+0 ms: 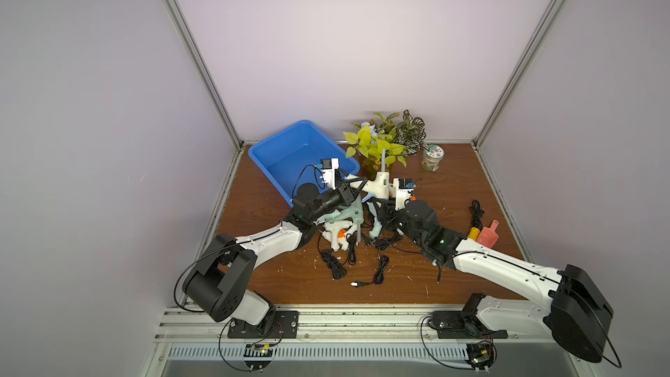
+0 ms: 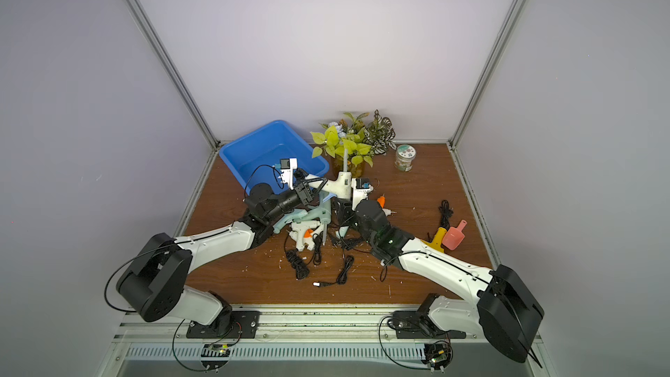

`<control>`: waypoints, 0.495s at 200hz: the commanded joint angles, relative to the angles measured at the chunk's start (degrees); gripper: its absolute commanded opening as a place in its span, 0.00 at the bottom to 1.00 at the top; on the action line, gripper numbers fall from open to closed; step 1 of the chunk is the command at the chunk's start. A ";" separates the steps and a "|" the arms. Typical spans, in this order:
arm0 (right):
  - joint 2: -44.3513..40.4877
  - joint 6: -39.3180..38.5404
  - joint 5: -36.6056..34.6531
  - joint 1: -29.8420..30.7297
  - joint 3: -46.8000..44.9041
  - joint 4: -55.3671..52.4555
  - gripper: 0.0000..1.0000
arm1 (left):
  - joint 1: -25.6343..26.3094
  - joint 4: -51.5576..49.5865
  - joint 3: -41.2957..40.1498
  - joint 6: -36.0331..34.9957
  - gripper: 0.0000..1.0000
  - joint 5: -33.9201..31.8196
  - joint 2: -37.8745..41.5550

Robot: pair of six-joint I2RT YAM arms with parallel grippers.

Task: Put the hot melt glue gun into the storage box
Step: Pick up the hot melt adhesive gun from the center of the board.

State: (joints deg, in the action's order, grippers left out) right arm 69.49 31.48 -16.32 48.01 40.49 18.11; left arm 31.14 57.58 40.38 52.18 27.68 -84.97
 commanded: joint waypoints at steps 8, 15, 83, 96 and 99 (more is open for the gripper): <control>-1.63 -1.13 0.12 0.33 2.27 4.79 0.54 | -2.78 11.16 -0.12 5.68 0.01 3.39 1.82; -1.81 -1.33 0.14 0.34 2.18 4.96 0.60 | -3.24 11.78 -0.28 6.11 0.01 3.67 1.90; -7.06 -5.40 0.59 0.29 -0.79 7.34 0.99 | -8.33 13.43 -0.19 7.14 0.01 4.87 3.95; -8.57 -6.05 -0.86 0.31 -1.19 6.08 0.99 | -10.34 13.43 -0.47 7.32 0.01 4.96 5.21; -8.97 -6.15 -1.38 0.31 -1.27 5.72 0.99 | -10.78 13.43 -0.59 7.36 0.01 5.07 5.55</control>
State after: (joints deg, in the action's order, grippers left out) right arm 63.68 27.77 -16.10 48.10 39.94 22.04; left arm 23.81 64.51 39.46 58.61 31.46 -83.37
